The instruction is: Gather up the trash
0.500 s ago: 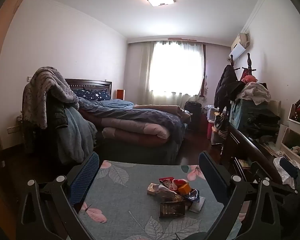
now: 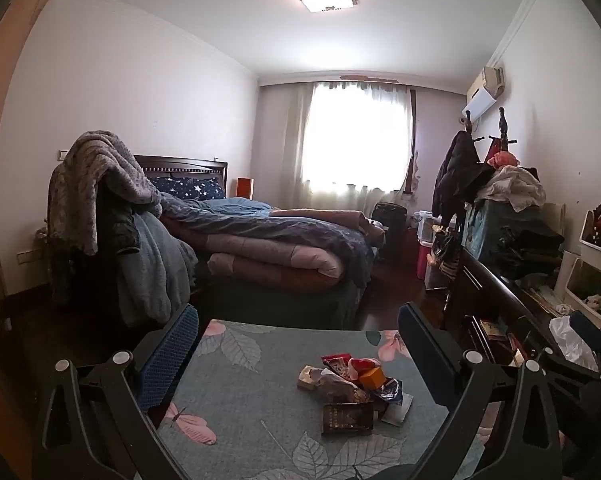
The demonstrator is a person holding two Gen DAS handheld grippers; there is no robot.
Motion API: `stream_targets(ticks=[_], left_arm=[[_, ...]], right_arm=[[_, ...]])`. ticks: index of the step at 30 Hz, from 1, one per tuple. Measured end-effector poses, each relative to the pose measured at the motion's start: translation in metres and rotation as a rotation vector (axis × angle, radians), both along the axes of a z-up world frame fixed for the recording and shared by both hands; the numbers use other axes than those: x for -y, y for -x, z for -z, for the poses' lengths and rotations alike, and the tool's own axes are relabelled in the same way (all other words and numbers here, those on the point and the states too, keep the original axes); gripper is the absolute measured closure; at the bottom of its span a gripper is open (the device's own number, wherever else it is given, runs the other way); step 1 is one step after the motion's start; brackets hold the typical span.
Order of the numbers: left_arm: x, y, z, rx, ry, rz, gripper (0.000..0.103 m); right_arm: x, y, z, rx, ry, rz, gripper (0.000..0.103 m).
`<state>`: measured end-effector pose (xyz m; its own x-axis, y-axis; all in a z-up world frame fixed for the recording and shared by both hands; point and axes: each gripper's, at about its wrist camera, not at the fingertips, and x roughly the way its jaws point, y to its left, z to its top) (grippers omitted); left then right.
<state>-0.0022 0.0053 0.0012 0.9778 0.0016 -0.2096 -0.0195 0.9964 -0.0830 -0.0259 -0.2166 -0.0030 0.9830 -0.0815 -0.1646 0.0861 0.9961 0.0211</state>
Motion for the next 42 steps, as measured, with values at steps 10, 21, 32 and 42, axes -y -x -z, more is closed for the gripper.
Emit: stream_targets(ticks=[10,21,32,42], left_arm=[[-0.002,-0.002,-0.001,-0.002,0.001,-0.001,0.004],[-0.005,-0.009,0.013,-0.013,-0.014,-0.021,0.004],[-0.002,-0.009,0.013,-0.019,-0.016,-0.024,0.004],[-0.002,-0.009,0.014,-0.019,-0.015,-0.025,0.004]], right_arm=[[0.001,0.001,0.000,-0.001,0.000,-0.001,0.003],[0.002,0.001,0.001,-0.014,0.000,-0.005,0.003],[0.002,0.001,0.001,-0.015,0.001,-0.005,0.003],[0.004,-0.003,0.008,-0.031,0.007,-0.005,0.003]])
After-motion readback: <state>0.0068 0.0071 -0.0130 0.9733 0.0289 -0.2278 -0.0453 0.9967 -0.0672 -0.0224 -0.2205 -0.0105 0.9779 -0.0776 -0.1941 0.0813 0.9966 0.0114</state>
